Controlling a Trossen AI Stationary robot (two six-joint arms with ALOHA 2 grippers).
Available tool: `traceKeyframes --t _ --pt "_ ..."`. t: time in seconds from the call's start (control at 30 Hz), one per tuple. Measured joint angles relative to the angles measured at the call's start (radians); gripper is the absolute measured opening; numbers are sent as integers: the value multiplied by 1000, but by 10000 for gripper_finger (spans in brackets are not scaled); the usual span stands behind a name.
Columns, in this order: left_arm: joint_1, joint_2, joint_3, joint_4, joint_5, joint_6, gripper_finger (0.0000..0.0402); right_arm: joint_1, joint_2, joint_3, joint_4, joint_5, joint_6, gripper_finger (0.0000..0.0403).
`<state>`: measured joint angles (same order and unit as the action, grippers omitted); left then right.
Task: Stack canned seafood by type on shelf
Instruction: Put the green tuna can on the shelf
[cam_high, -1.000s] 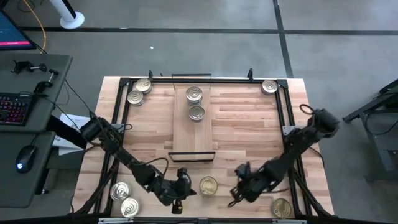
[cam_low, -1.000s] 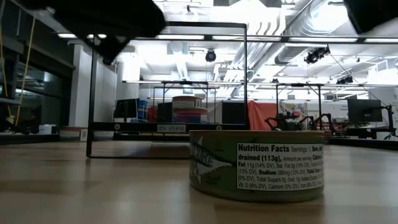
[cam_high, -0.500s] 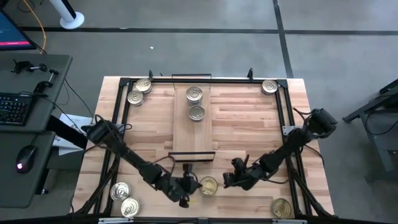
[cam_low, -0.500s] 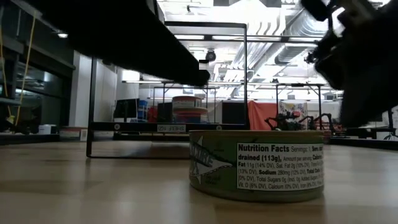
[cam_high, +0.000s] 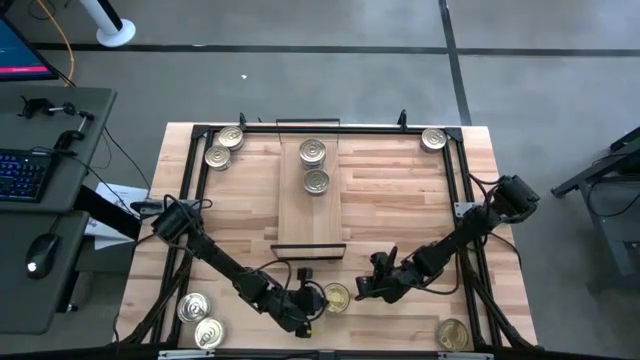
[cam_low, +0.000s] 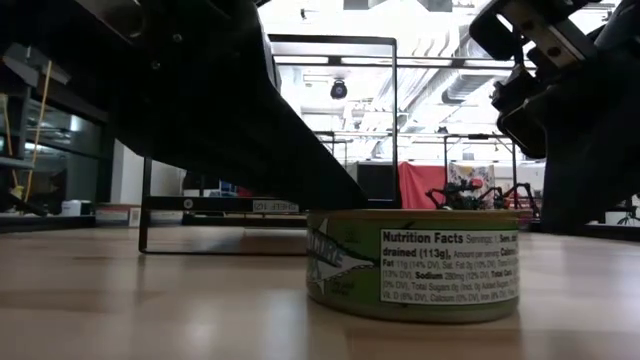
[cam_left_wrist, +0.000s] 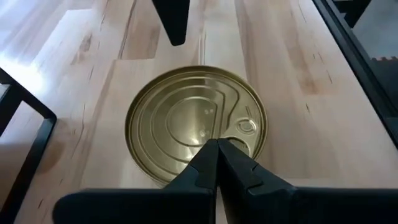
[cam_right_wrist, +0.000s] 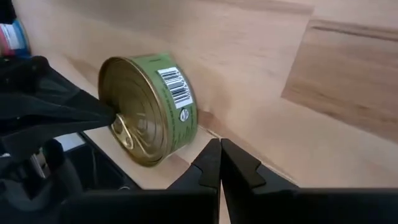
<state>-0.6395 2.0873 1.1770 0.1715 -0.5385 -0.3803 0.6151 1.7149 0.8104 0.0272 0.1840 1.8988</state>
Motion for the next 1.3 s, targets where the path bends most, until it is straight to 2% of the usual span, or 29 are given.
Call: traceKeyframes --t 0.23,0.4,0.53,0.83,1.13,1.3 --pt "-3 -6 -1 -16 4 22 0 0 54 8 50 52 7 0" --pt "-3 -8 0 -42 8 -30 0 0 130 87 33 111 -5 0" --pt "-6 -9 0 -50 13 -45 0 -11 161 169 -12 126 -82 0" --pt "-26 -11 0 -67 27 -64 0 -6 163 349 -213 150 -154 0" --pt "-48 -3 -6 -81 15 -67 0 15 161 409 -212 153 -158 0" --pt "-48 0 -6 -76 5 -121 0 15 161 409 -179 152 -167 0"
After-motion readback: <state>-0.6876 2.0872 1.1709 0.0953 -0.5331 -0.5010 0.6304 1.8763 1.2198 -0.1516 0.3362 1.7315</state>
